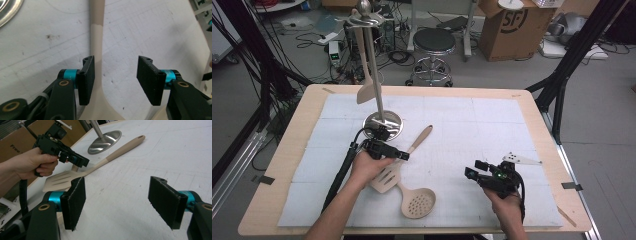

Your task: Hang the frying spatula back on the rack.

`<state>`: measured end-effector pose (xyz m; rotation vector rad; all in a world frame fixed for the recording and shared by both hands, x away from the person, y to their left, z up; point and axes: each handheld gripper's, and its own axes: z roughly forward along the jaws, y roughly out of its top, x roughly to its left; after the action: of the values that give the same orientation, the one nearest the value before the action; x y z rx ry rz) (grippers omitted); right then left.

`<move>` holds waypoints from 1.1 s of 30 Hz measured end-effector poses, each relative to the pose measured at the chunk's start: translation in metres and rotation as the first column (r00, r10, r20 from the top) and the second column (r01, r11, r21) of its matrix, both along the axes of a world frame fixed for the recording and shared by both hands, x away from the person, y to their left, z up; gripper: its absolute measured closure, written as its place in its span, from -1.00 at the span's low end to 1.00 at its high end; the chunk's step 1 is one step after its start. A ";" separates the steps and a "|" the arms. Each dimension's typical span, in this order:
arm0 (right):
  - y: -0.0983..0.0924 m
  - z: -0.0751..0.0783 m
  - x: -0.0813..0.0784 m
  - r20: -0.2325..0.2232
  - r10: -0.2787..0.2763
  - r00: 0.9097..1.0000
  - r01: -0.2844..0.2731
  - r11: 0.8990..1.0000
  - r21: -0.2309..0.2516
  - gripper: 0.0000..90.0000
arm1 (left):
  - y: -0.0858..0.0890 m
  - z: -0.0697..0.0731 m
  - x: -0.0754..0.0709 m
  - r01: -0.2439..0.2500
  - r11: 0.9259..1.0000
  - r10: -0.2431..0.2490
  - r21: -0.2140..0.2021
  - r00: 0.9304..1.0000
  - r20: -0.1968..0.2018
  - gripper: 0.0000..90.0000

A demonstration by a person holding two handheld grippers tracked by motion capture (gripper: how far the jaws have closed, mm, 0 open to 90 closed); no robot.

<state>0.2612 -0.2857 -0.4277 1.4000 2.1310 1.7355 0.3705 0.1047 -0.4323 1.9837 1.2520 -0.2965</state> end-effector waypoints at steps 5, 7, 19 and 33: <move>0.000 0.000 0.001 0.005 0.000 1.000 0.000 1.000 0.000 -0.33 | -0.004 -0.004 0.001 -0.001 1.000 0.001 0.012 1.000 -0.022 0.09; 0.000 0.001 0.001 0.006 0.001 1.000 -0.001 1.000 0.001 -0.33 | -0.004 -0.005 0.002 -0.007 1.000 0.007 0.023 1.000 -0.024 0.10; 0.001 0.001 0.001 0.001 0.001 1.000 -0.001 1.000 0.000 -0.33 | -0.017 -0.008 -0.001 -0.021 0.993 0.020 0.116 1.000 0.016 0.11; 0.004 0.000 0.001 0.005 -0.003 1.000 0.003 1.000 -0.014 -0.30 | -0.027 -0.007 -0.013 -0.039 0.963 -0.009 0.267 0.984 0.178 0.71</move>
<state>0.2622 -0.2818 -0.4273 1.3931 2.1327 1.7175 0.3570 0.0774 -0.4391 2.1737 1.2432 0.0641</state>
